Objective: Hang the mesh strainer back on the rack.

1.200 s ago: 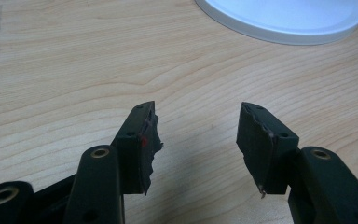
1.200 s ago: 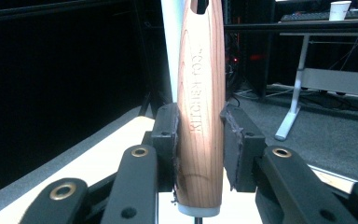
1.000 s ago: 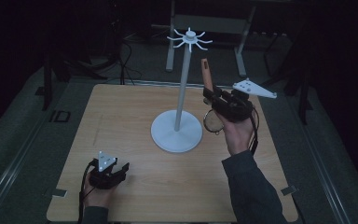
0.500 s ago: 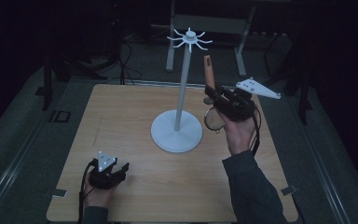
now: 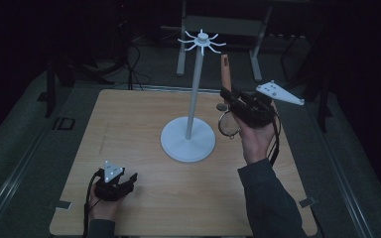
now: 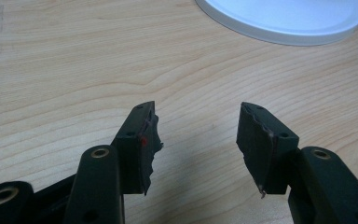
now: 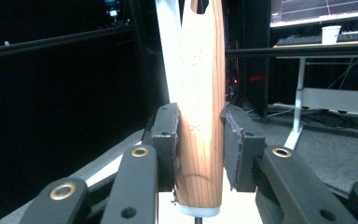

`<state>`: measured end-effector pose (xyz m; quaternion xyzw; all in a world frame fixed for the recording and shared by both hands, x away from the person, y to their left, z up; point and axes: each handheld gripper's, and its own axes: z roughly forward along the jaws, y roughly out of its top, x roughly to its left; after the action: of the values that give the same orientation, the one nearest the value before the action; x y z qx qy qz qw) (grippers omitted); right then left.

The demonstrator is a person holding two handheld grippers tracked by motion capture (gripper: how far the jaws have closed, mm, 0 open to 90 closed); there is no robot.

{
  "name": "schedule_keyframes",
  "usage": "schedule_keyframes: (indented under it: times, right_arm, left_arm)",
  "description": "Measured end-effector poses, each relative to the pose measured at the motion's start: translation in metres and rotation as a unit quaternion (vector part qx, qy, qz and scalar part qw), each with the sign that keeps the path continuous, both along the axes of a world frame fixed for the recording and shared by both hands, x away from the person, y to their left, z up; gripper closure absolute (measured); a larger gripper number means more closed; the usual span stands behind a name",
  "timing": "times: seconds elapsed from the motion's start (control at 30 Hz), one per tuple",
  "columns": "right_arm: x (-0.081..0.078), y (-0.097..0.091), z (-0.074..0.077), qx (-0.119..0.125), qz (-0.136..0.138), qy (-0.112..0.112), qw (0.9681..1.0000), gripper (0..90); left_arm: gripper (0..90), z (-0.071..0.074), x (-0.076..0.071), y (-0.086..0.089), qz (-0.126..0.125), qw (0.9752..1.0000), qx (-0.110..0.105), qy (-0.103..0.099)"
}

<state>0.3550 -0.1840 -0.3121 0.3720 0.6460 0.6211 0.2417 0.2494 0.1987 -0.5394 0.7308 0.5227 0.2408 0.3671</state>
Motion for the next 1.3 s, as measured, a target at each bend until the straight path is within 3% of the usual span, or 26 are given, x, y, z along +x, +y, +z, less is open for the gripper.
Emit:
schedule_keyframes:
  times: [0.6, 1.3]
  right_arm:
    - [-0.004, 0.007, 0.011, 0.015, 0.017, -0.028, 0.9993, 68.4]
    - [0.016, 0.014, 0.014, 0.026, 0.042, 0.000, 0.9988, 68.3]
  left_arm:
    - [47.6, 0.000, 0.001, 0.000, -0.001, 1.0000, 0.001, 0.002]
    - [47.5, 0.000, 0.001, 0.000, 0.000, 1.0000, 0.000, 0.002]
